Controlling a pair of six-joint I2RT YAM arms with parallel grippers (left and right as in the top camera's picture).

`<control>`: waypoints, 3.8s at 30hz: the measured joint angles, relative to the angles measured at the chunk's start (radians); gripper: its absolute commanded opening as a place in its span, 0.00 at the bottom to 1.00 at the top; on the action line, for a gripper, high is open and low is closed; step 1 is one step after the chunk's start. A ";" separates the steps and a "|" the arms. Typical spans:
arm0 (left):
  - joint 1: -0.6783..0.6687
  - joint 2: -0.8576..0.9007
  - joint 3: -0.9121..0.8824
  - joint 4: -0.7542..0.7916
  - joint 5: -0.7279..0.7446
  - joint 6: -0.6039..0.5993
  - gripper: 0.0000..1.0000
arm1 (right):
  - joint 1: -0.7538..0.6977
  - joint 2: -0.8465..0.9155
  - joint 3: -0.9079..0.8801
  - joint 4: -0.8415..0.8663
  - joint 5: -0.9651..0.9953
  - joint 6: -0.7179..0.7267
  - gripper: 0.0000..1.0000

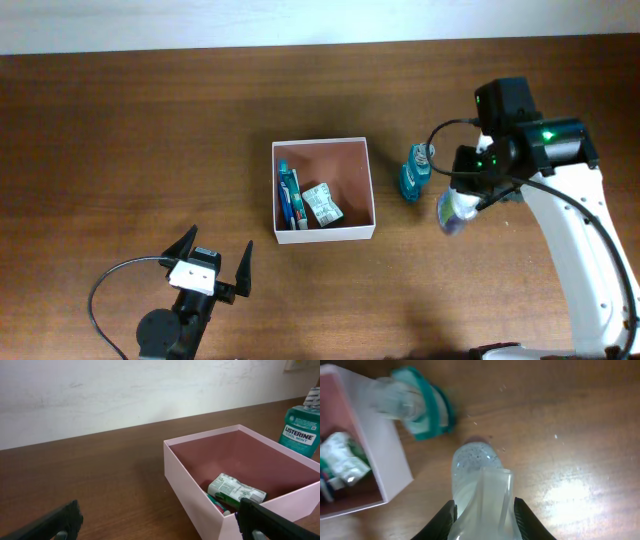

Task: Pack container
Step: 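Lower the right gripper and grasp the foam pump bottle, then lift the foam pump bottle and carry it left over the box, then lower the foam pump bottle into the box's back corner and release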

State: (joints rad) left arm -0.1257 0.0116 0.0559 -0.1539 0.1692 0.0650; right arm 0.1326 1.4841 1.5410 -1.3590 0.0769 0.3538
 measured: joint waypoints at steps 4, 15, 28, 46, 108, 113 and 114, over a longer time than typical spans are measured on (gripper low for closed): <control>0.000 0.000 0.000 0.000 0.000 0.000 1.00 | 0.101 0.000 0.072 -0.005 0.006 0.004 0.29; 0.000 0.000 0.000 0.000 0.000 0.000 0.99 | 0.295 0.000 0.084 0.071 0.005 0.058 0.29; 0.000 0.000 0.000 0.000 0.000 0.000 0.99 | 0.376 0.033 0.086 0.198 0.013 0.084 0.29; 0.000 0.000 0.000 0.000 0.000 0.000 0.99 | 0.503 0.209 0.086 0.411 0.214 0.113 0.28; 0.000 0.000 0.000 0.000 0.000 0.000 0.99 | 0.424 0.447 0.086 0.627 0.354 0.177 0.39; 0.000 0.000 0.000 0.000 0.000 0.000 1.00 | 0.424 0.447 0.086 0.608 0.353 0.177 0.41; 0.000 0.000 0.000 0.000 0.000 0.000 0.99 | 0.424 0.447 0.086 0.605 0.353 0.177 0.41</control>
State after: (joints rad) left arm -0.1257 0.0120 0.0559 -0.1539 0.1692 0.0650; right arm 0.5568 1.9312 1.6268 -0.7536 0.4301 0.5304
